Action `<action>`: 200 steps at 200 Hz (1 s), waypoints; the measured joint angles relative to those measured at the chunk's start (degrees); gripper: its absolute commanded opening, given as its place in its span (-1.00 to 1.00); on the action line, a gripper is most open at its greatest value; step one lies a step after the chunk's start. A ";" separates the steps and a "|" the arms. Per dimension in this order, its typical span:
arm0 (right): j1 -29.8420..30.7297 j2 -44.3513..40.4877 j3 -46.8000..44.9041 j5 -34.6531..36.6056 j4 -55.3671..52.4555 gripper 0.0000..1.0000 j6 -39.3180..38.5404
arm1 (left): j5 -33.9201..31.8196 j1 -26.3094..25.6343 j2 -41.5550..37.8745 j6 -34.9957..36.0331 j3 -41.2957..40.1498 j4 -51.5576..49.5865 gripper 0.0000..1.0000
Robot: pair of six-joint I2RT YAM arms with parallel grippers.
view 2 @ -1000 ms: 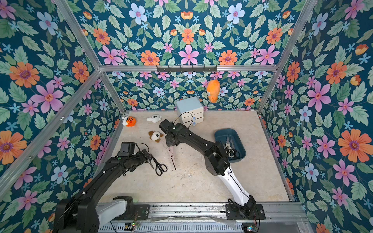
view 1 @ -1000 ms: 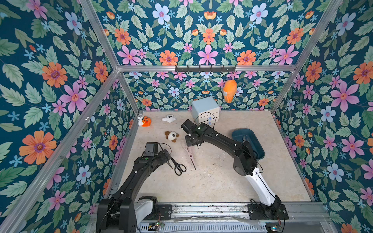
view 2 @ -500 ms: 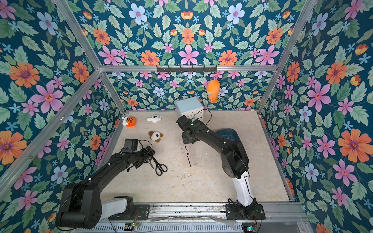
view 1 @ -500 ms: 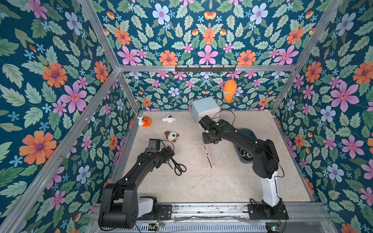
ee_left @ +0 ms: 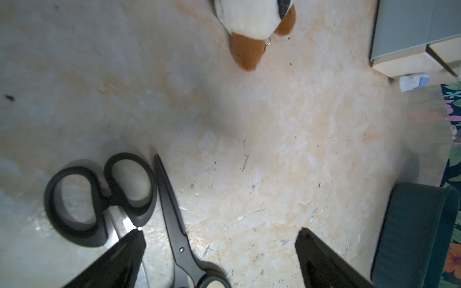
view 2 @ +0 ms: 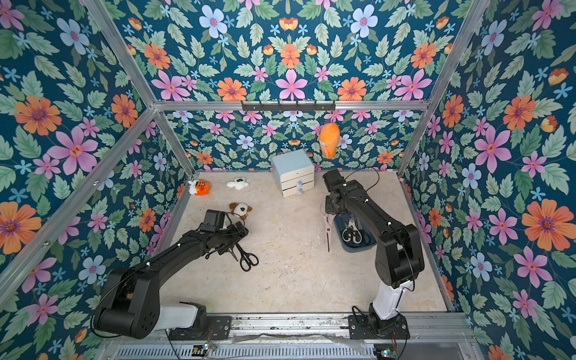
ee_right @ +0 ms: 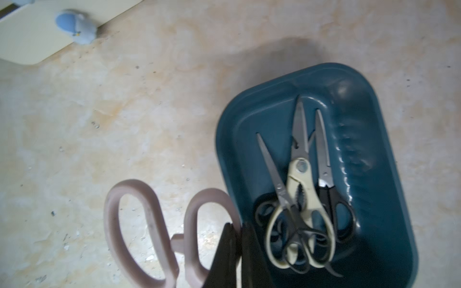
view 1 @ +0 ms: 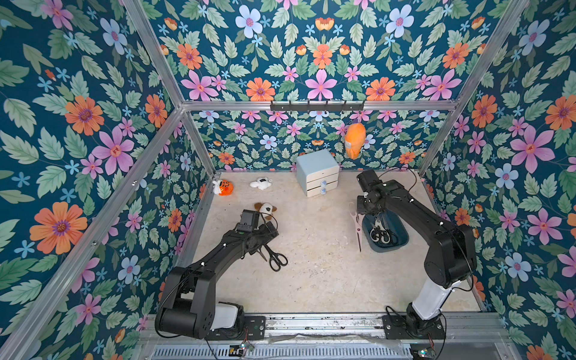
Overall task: Put the scissors into the storage box
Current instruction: Place the scissors in the storage box.
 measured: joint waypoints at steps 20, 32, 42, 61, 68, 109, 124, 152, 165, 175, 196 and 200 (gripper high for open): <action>-3.15 -0.39 -0.90 0.13 0.07 -1.00 -1.33 | -1.11 -0.76 0.39 -0.31 0.28 0.00 0.99; -4.85 -0.31 -1.11 0.15 0.07 -1.00 -1.86 | -1.29 -1.25 0.28 -0.76 0.39 0.09 0.99; -6.19 0.04 -1.03 0.22 0.04 -1.00 -2.71 | -1.51 -1.62 0.04 -1.33 0.37 0.15 0.99; -8.20 1.33 -0.57 0.68 0.07 -1.00 -4.09 | -2.05 -2.08 -0.57 -1.55 0.11 0.20 0.99; -8.74 1.79 -0.42 0.87 0.00 -1.00 -4.70 | -2.51 -2.14 -0.87 -1.68 -0.11 0.15 0.99; -11.93 4.04 0.70 0.76 -0.11 -1.00 -7.85 | -3.98 -2.43 -2.93 -2.86 -1.46 -0.24 0.99; -13.00 4.76 0.70 0.81 -0.15 -1.00 -9.03 | -4.13 -2.47 -3.30 -3.15 -1.62 -0.42 0.99; -13.77 6.82 0.94 0.66 -0.09 -1.00 -10.21 | -4.68 -2.60 -3.96 -3.32 -1.70 -0.50 0.99; -13.90 7.89 0.94 0.59 0.04 -1.00 -10.40 | -5.01 -2.67 -4.11 -3.52 -1.73 -0.63 0.99; -13.92 8.61 1.01 0.59 0.09 -1.00 -10.45 | -5.38 -2.67 -4.17 -3.98 -1.73 -0.68 0.99; -13.92 10.21 1.53 0.59 0.37 -1.00 -10.60 | -5.62 -2.84 -4.37 -4.33 -1.73 -0.98 0.99; -13.92 10.58 1.70 0.57 0.55 -1.00 -10.60 | -5.75 -2.91 -4.42 -4.33 -1.73 -1.07 0.99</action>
